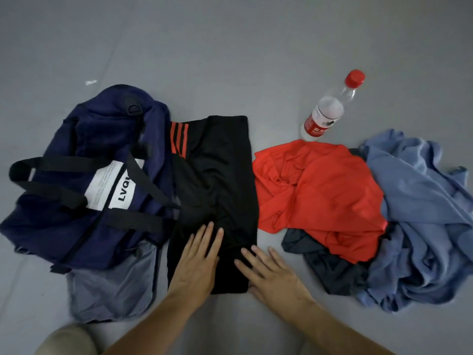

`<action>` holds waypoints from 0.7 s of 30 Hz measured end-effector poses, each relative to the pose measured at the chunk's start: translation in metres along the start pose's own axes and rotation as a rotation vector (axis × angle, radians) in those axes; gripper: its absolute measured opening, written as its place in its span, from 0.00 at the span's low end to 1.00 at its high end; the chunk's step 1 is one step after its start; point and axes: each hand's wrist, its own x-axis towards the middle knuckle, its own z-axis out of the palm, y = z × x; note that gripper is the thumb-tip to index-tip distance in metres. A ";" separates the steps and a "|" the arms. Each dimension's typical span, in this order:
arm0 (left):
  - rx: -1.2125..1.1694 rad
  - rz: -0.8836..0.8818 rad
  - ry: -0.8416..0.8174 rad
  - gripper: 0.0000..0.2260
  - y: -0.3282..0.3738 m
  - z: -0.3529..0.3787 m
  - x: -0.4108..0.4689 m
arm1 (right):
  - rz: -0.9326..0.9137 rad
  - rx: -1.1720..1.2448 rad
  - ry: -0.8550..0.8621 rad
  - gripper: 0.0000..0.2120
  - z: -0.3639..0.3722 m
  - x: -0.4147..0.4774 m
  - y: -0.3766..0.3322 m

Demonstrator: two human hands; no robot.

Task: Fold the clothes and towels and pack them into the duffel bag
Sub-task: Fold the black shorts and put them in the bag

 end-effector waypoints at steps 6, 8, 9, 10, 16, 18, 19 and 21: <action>-0.008 0.042 -0.012 0.31 0.023 -0.003 0.044 | 0.135 0.078 0.101 0.42 -0.005 0.003 0.019; -0.019 0.051 0.004 0.31 0.026 -0.008 0.040 | 0.049 0.056 0.190 0.39 0.000 0.002 0.017; -0.032 0.066 0.014 0.31 0.027 -0.009 0.035 | -0.006 0.041 0.222 0.37 0.003 0.002 0.017; -0.034 0.085 0.019 0.30 0.026 -0.009 0.026 | -0.053 0.039 0.241 0.36 0.004 0.003 0.016; 0.022 0.089 -0.229 0.36 -0.005 -0.023 -0.016 | -0.035 0.240 0.350 0.27 0.000 0.017 0.014; 0.042 0.108 -0.262 0.40 -0.010 -0.030 -0.019 | 0.085 0.421 0.367 0.20 -0.015 0.019 0.009; 0.035 0.111 -0.230 0.39 -0.010 -0.033 -0.018 | 0.153 0.504 0.350 0.17 -0.021 0.019 0.007; -0.064 0.058 -0.114 0.33 -0.008 -0.039 -0.017 | 0.305 0.691 0.235 0.14 -0.035 0.020 0.006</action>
